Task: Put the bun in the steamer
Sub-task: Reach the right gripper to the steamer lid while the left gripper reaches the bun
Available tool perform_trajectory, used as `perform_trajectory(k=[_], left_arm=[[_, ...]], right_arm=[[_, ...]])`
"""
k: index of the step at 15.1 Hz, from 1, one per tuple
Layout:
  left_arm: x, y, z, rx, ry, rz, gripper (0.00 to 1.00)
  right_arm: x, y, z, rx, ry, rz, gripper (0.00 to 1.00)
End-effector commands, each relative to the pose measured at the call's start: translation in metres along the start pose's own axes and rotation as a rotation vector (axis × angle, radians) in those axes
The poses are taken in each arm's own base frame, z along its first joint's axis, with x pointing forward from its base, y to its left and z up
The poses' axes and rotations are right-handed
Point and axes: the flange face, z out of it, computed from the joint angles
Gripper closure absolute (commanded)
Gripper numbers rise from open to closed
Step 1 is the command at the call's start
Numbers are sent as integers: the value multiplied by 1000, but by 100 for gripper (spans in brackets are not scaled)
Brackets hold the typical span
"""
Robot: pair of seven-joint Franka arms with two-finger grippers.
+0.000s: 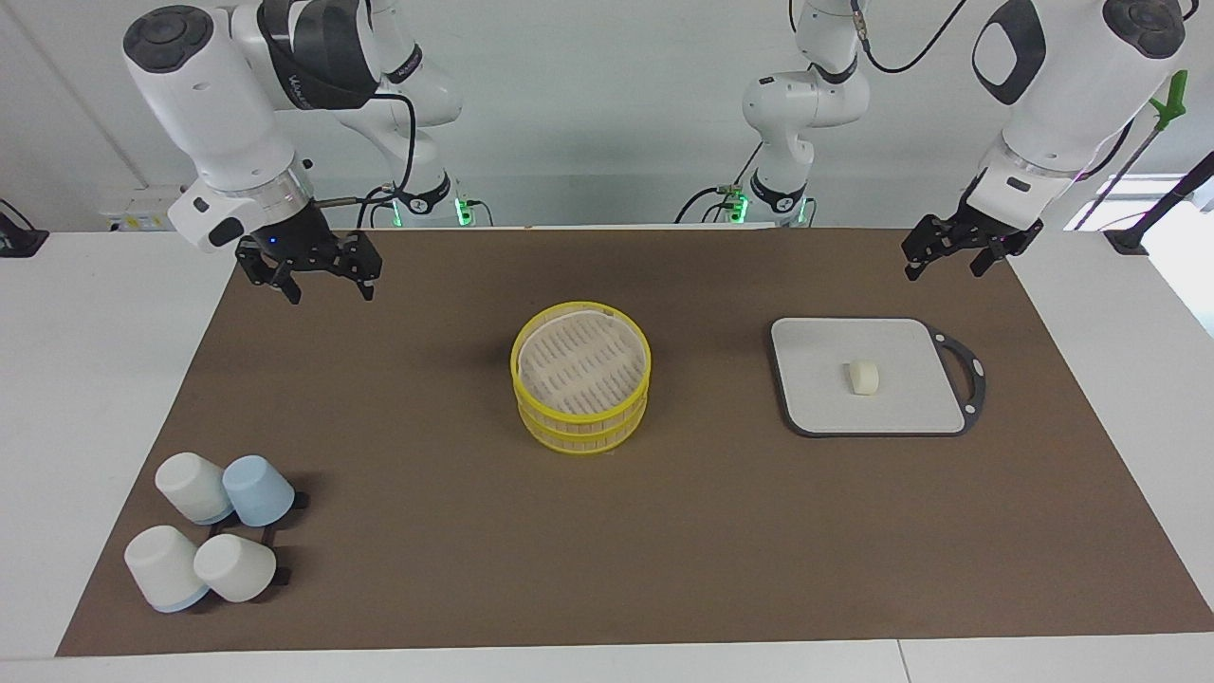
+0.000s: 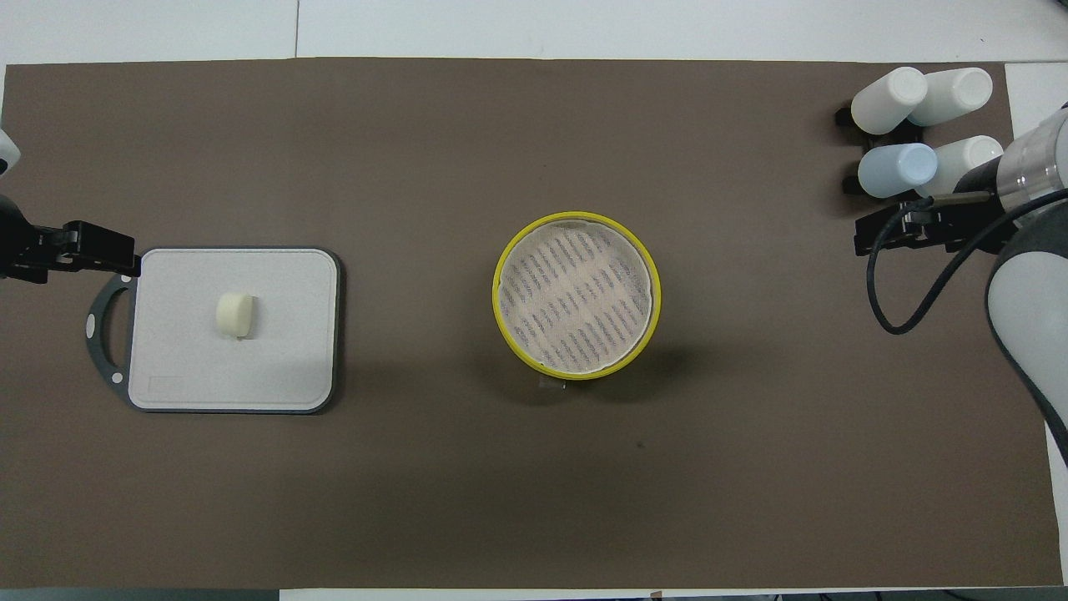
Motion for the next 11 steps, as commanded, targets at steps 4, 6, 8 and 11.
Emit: perform_trajectory(k=[4, 6, 8, 11], left_arm=[[-8, 0, -1, -16, 10, -4, 0], [-9, -1, 3, -16, 28, -6, 0], [-16, -2, 26, -13, 57, -3, 0], [-25, -6, 83, -8, 77, 49, 0]], right_arm=[[1, -3, -3, 18, 13, 12, 0], [0, -5, -3, 24, 8, 5, 0], [-8, -17, 1, 17, -44, -26, 0], [-10, -38, -4, 31, -44, -154, 0]])
